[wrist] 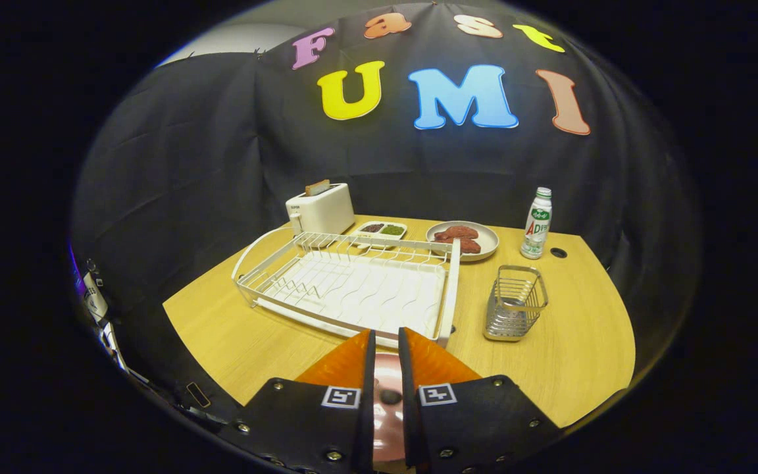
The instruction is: Take the plate from the dish rack, then take the spoon from the basket and place it into the plate.
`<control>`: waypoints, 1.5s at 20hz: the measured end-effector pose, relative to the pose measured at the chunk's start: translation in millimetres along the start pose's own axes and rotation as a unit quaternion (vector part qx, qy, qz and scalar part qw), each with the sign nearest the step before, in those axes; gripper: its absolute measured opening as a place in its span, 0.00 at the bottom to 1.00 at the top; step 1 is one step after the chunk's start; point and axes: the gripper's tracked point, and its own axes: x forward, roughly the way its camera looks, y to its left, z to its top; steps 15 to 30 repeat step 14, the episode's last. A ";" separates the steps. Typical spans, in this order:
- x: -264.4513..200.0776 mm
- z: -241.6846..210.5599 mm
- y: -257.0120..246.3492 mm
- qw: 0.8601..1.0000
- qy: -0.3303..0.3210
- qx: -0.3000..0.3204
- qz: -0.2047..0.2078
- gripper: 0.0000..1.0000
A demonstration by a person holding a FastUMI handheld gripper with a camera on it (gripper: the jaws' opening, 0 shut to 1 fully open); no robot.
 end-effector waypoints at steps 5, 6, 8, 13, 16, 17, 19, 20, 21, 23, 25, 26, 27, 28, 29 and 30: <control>-13.8 44.9 -22.5 0.998 -0.053 0.003 -0.026 0.22; -18.0 54.0 -29.7 0.997 -0.065 0.003 -0.035 0.22; -27.3 72.0 -45.0 0.994 -0.090 0.004 -0.055 0.22; -54.2 108.8 -91.7 0.982 -0.149 0.004 -0.116 0.22; -58.8 113.4 -101.2 0.979 -0.158 0.005 -0.127 0.22; -58.8 113.4 -101.2 0.979 -0.158 0.005 -0.127 0.22; -58.8 113.4 -101.2 0.979 -0.158 0.005 -0.127 0.22; -58.8 113.4 -101.2 0.979 -0.158 0.005 -0.127 0.22; -58.8 113.4 -101.2 0.979 -0.158 0.005 -0.127 0.22; -58.8 113.4 -101.2 0.979 -0.158 0.005 -0.127 0.22; -58.8 113.4 -101.2 0.979 -0.158 0.005 -0.127 0.22; -58.8 113.4 -101.2 0.979 -0.158 0.005 -0.127 0.22; -58.8 113.4 -101.2 0.979 -0.158 0.005 -0.127 0.22; -58.8 113.4 -101.2 0.979 -0.158 0.005 -0.127 0.22; -58.8 113.4 -101.2 0.979 -0.158 0.005 -0.127 0.22; -58.8 113.4 -101.2 0.979 -0.158 0.005 -0.127 0.22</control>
